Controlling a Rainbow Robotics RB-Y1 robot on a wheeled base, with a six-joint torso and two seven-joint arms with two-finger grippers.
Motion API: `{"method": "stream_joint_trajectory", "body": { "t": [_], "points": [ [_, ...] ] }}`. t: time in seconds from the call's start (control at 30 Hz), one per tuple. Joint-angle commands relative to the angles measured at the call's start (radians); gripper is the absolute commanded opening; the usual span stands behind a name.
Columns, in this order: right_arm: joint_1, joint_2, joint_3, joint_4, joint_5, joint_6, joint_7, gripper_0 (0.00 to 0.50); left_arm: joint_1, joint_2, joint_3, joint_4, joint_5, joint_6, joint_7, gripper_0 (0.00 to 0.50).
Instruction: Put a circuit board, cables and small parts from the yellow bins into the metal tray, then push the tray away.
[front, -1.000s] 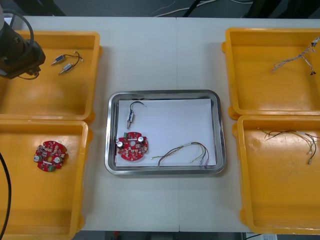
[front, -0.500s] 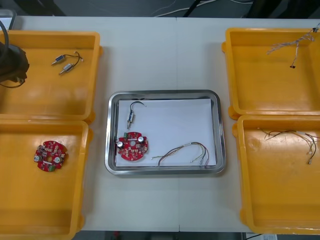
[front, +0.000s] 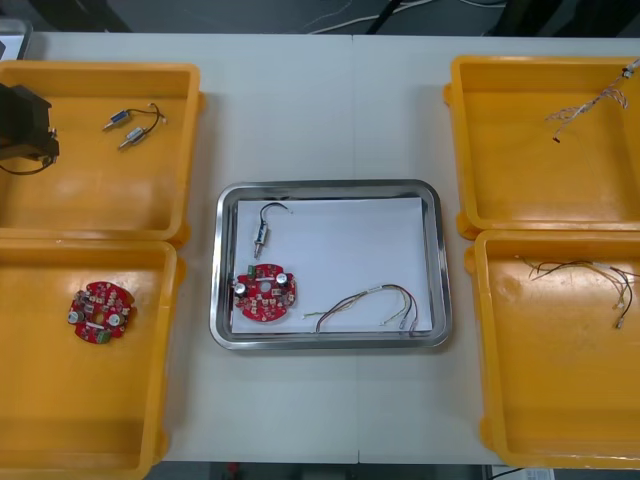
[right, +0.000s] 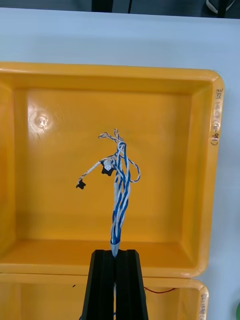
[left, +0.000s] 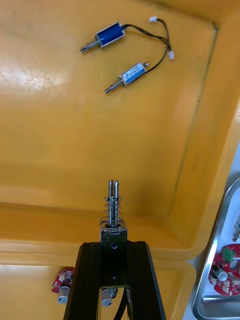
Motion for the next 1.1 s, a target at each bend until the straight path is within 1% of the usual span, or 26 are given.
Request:
{"method": "stream_joint_trajectory", "body": {
  "t": [0.03,0.2,0.33,0.43,0.53,0.83,0.93,0.97,1.0,1.07,1.1],
  "points": [
    [0.009,-0.009,0.001,-0.038,-0.009,0.003,-0.01,0.0,0.083,0.066,0.004,-0.165,0.022,0.007,-0.147,0.0],
    [0.009,-0.006,0.035,-0.038,-0.006,0.003,-0.018,0.0,0.149,0.083,-0.013,-0.276,0.045,0.007,-0.147,0.0],
    [0.011,0.013,0.045,-0.038,0.004,0.003,-0.026,0.023,0.179,0.084,-0.013,-0.326,0.091,0.007,-0.144,0.0],
    [0.02,0.024,0.045,-0.038,0.007,0.003,-0.032,0.029,0.184,0.086,-0.013,-0.331,0.118,0.007,-0.146,0.0],
    [0.032,0.031,0.045,-0.036,0.009,0.003,-0.035,0.03,0.186,0.086,-0.018,-0.331,0.126,0.007,-0.147,0.0],
    [0.08,0.053,0.047,-0.036,0.011,0.003,-0.036,0.033,0.198,0.086,-0.021,-0.334,0.115,0.007,-0.155,0.0],
    [0.085,0.057,0.048,-0.038,0.012,-0.005,-0.036,0.049,0.201,0.086,-0.021,-0.331,0.107,0.007,-0.155,0.0],
    [0.085,0.056,0.048,-0.036,0.011,-0.005,-0.036,0.063,0.201,0.086,-0.021,-0.331,0.104,0.007,-0.155,0.0],
    [0.085,0.057,0.048,-0.038,0.012,-0.005,-0.036,0.087,0.201,0.086,-0.021,-0.334,0.103,0.007,-0.155,0.0],
    [0.085,0.056,0.048,-0.038,0.014,-0.005,-0.032,0.271,0.202,0.086,-0.021,-0.334,0.101,0.007,-0.155,0.0],
    [0.085,0.056,0.048,-0.036,0.014,-0.005,-0.03,0.375,0.202,0.086,-0.021,-0.334,0.101,0.007,-0.155,0.0]
  ]
}}
